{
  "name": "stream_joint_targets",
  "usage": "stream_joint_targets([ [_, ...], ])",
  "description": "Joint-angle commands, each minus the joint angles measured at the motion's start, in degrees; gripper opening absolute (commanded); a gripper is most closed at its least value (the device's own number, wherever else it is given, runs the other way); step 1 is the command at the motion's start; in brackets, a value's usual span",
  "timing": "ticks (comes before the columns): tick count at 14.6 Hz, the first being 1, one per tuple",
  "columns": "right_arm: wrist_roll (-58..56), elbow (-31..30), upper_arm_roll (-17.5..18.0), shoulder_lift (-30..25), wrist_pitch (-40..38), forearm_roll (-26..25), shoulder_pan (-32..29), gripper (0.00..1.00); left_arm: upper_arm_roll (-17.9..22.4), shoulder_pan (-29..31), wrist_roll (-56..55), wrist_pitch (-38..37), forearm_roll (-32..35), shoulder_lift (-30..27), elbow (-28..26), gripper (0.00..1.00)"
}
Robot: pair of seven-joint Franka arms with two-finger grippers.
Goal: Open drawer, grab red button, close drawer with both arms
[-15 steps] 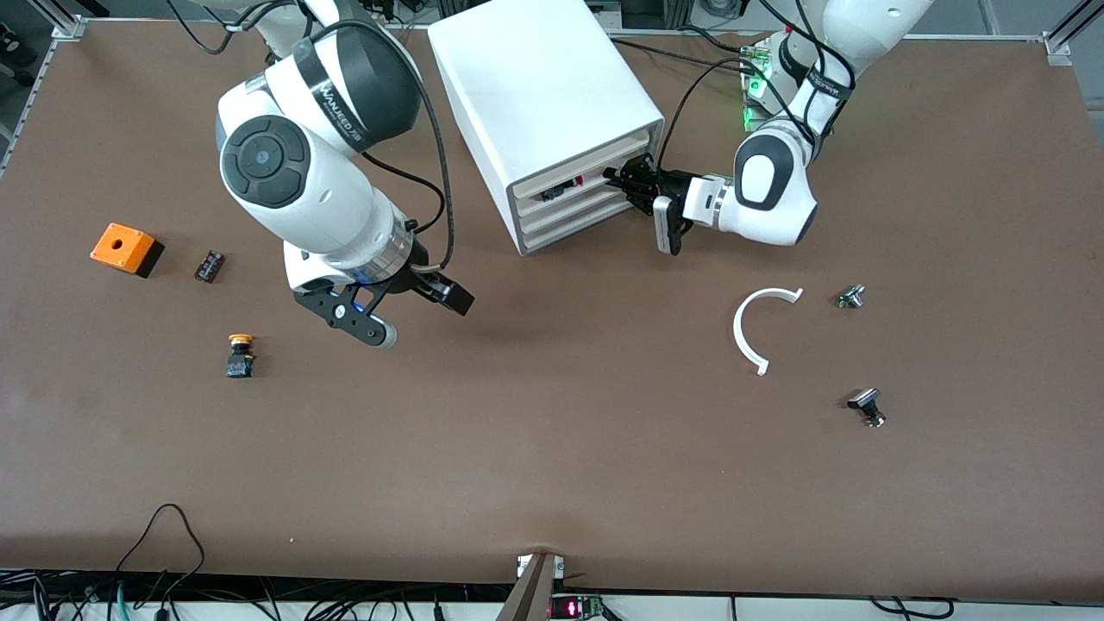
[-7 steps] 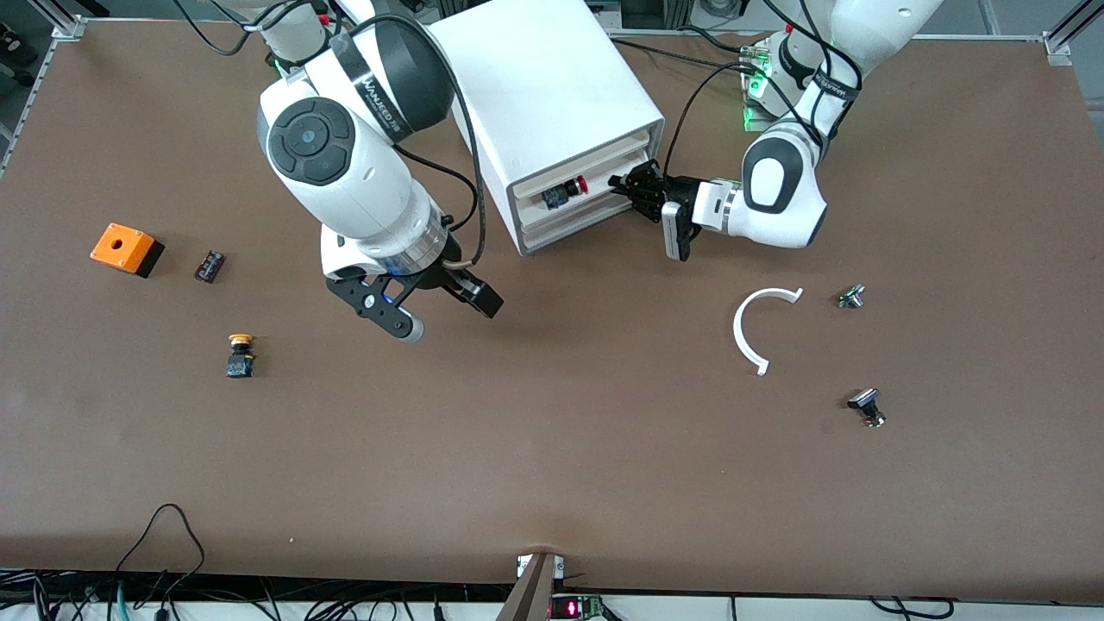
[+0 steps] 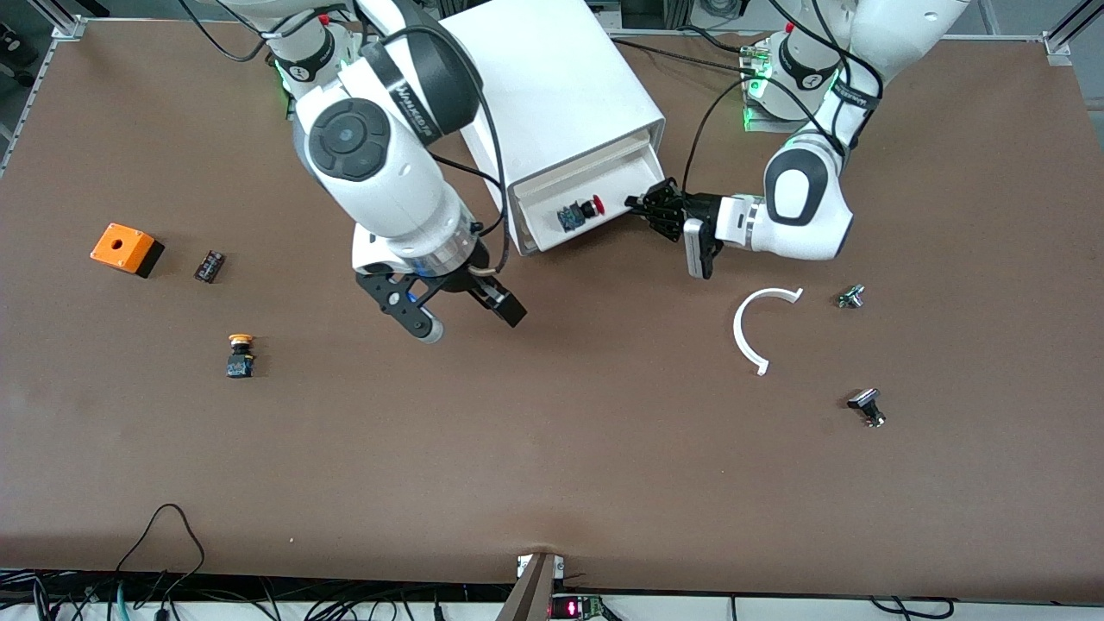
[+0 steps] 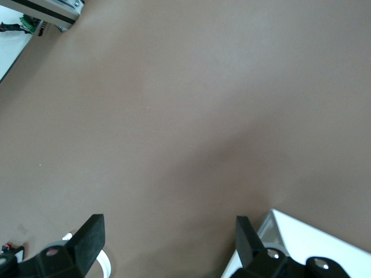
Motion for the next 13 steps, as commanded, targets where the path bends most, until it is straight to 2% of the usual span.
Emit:
stream_joint_targets([
  [1, 7.20, 5.21, -0.60, 3.66, 0.33, -0.75, 3.21, 1.00, -0.38, 1.66, -0.27, 0.52, 3.10, 3.75, 4.88, 0.00],
  [6, 15.12, 5.22, -0.25, 4.72, 1.65, -0.66, 7.09, 1.00, -0.29, 3.41, -0.09, -0.18, 3.19, 3.75, 5.76, 0.00],
  [11, 20.05, 4.95, -0.33, 7.35, 0.08, -0.75, 12.00, 1.00, -0.29, 3.77, -0.09, -0.18, 3.19, 3.75, 6.55, 0.06],
  [12, 20.32, 4.95, -0.42, 8.06, -0.80, -0.66, 12.97, 1.00, -0.29, 3.77, -0.09, -0.18, 3.19, 3.75, 6.64, 0.18],
  [13, 20.32, 4.86, -0.33, 8.58, -2.03, -0.66, 13.76, 1.00, -0.29, 3.85, 0.34, -0.18, 3.28, 3.75, 6.56, 0.86],
])
